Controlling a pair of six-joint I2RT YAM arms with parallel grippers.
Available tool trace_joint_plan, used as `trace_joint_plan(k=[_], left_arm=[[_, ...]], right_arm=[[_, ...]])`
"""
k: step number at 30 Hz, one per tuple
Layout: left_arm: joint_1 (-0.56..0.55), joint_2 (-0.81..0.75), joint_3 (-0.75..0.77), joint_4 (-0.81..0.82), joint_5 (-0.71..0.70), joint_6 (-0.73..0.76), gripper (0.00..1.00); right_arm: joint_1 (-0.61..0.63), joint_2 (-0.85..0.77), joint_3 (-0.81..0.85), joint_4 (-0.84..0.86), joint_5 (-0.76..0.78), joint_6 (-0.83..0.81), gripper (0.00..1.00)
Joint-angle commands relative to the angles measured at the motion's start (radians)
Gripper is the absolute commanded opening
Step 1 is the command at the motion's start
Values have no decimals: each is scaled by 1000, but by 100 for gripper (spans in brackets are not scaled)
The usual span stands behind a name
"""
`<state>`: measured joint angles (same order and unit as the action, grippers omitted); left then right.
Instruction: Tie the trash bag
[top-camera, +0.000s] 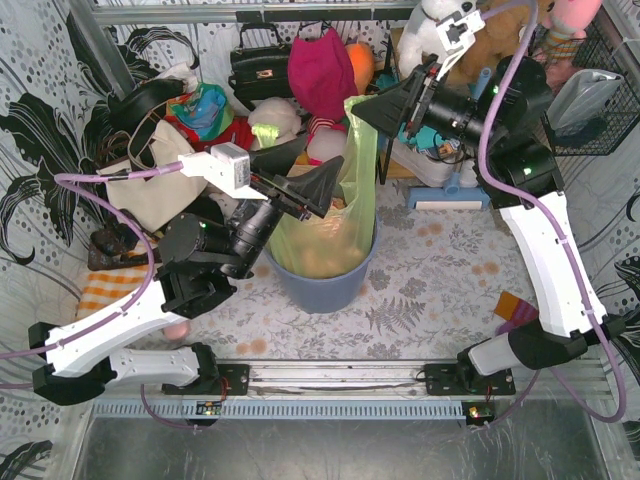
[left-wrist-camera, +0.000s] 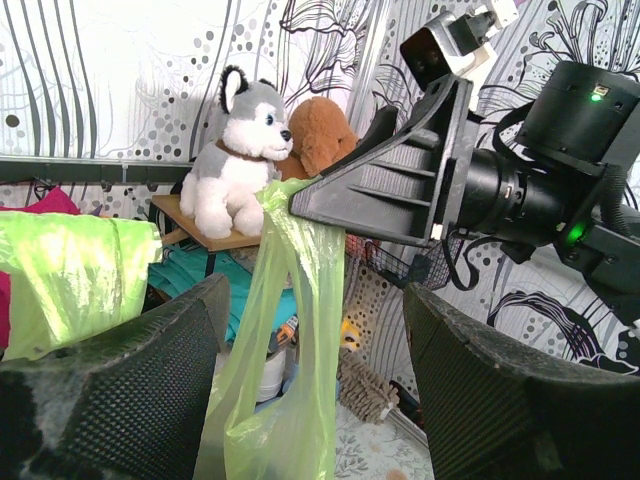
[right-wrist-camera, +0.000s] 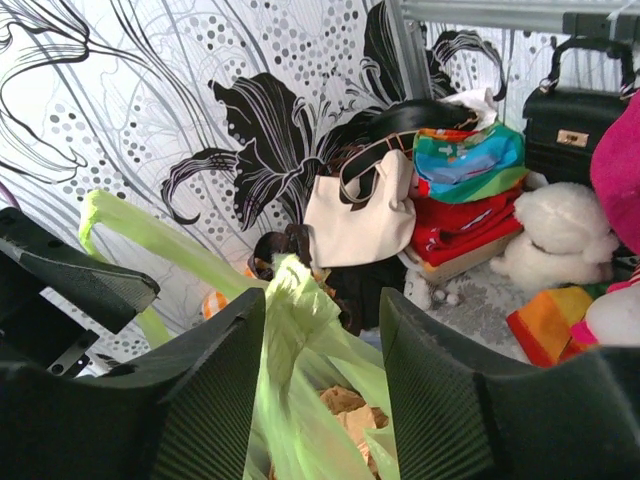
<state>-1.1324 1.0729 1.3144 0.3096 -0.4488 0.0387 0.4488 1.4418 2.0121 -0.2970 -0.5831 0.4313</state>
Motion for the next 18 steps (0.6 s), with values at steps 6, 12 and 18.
trace_joint_plan(k=[6,12,18], left_arm=[[-2,2,1,45,6,3,79],[5,36,50,10,25,20,81],[43,77,90,1,58,15,82]], right_arm=[[-3,-73,-99,212,-71,44,18],[-3,-100,-126,248,-80,37,0],[-3,-118,-138,302,-146,47,0]])
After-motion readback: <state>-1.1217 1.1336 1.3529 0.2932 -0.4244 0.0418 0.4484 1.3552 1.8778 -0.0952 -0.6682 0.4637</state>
